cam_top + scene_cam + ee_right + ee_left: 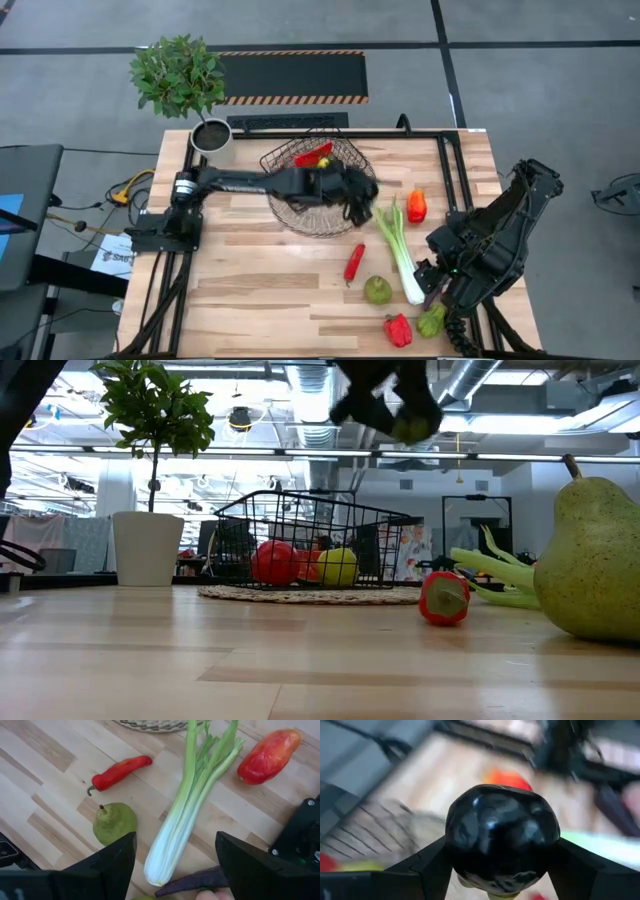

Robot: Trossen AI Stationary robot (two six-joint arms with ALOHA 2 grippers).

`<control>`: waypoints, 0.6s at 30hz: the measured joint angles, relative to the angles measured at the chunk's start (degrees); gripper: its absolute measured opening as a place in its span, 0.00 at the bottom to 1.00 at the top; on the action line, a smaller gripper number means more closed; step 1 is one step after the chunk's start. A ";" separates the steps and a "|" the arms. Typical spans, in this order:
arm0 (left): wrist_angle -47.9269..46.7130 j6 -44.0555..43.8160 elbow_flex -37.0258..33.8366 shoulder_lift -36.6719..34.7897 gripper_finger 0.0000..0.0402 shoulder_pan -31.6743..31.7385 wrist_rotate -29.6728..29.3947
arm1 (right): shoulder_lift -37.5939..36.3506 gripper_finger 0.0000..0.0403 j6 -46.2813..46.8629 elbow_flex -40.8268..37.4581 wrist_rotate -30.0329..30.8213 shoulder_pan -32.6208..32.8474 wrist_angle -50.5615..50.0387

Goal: Build produce basket
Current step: Put the black mangosteen into the wire basket

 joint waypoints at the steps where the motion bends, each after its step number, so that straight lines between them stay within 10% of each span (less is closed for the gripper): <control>1: -2.12 0.84 0.86 -0.82 0.63 0.70 -1.56 | 0.01 0.72 -0.04 0.00 0.37 -0.01 -0.01; 13: -26.19 2.84 2.74 -5.14 0.63 13.12 -4.17 | 0.01 0.72 -1.35 0.00 0.61 -0.28 -0.04; 18: -19.31 4.93 -1.79 -5.03 0.63 16.67 4.16 | 0.01 0.72 -2.37 0.00 0.66 -1.31 -0.04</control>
